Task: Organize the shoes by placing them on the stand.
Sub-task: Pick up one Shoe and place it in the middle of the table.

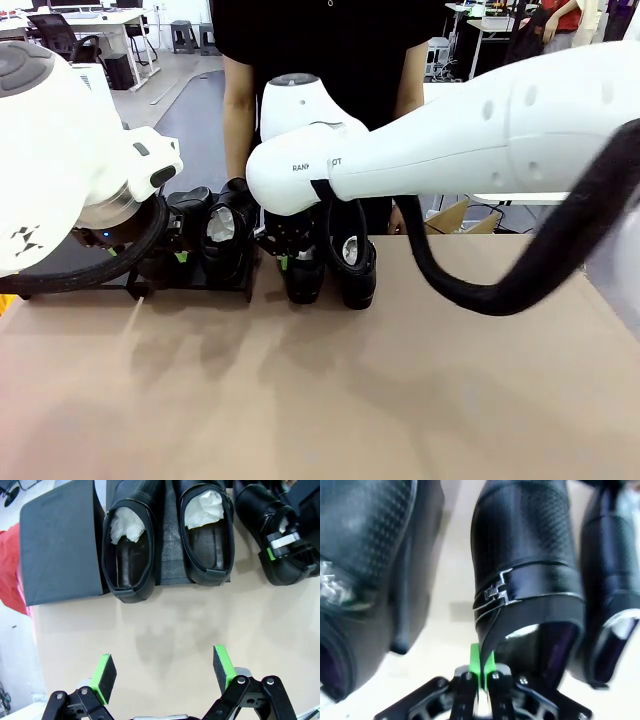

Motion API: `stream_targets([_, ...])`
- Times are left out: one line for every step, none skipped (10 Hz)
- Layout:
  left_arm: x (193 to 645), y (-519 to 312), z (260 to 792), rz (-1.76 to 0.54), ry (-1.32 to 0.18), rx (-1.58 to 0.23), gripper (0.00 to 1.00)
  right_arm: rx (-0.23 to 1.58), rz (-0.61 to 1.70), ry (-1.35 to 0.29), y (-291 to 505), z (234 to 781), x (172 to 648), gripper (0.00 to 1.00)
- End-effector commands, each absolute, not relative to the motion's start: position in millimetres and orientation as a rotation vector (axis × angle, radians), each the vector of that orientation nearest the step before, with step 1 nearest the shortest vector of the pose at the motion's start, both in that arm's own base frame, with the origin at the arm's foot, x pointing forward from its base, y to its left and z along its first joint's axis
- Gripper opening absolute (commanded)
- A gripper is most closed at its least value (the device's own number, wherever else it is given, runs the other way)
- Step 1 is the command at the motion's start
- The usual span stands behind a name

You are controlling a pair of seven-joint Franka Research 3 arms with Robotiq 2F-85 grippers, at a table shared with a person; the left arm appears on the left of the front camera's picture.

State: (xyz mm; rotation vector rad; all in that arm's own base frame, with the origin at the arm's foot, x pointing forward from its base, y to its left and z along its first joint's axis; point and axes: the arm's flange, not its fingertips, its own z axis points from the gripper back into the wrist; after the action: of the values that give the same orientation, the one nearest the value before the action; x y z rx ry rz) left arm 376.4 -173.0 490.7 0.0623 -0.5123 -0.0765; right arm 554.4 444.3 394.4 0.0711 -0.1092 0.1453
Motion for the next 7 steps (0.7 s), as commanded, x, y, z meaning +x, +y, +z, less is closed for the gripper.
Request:
stream_targets([377.4, -170.6, 493.0, -0.087, -0.506, 0.067, 1.0, 0.058, 0.047, -0.197, 431.2, 415.0, 503.3, 0.0])
stream_targets([377.4, -170.6, 493.0, -0.087, -0.506, 0.067, 1.0, 0.036, 0.014, -0.183, 427.9, 420.5, 485.0, 0.0])
stream_targets([377.4, -170.6, 493.0, -0.087, -0.506, 0.067, 1.0, 0.036, -0.004, -0.151, 424.0, 422.1, 467.7, 0.0])
stream_targets([377.4, -170.6, 493.0, -0.087, -0.506, 0.067, 1.0, 0.034, -0.012, -0.125, 420.9, 420.3, 448.8, 0.0])
stream_targets([377.4, -170.6, 493.0, -0.087, -0.506, 0.067, 1.0, 0.028, -0.024, -0.081, 415.8, 417.4, 429.2, 0.0])
stream_targets([377.4, -170.6, 493.0, -0.087, -0.506, 0.067, 1.0, 0.037, -0.02, -0.053, 410.0, 416.2, 408.5, 0.0])
stream_targets([377.4, -170.6, 493.0, -0.087, -0.506, 0.067, 1.0, 0.035, -0.008, -0.02, 406.0, 412.8, 386.1, 0.0])
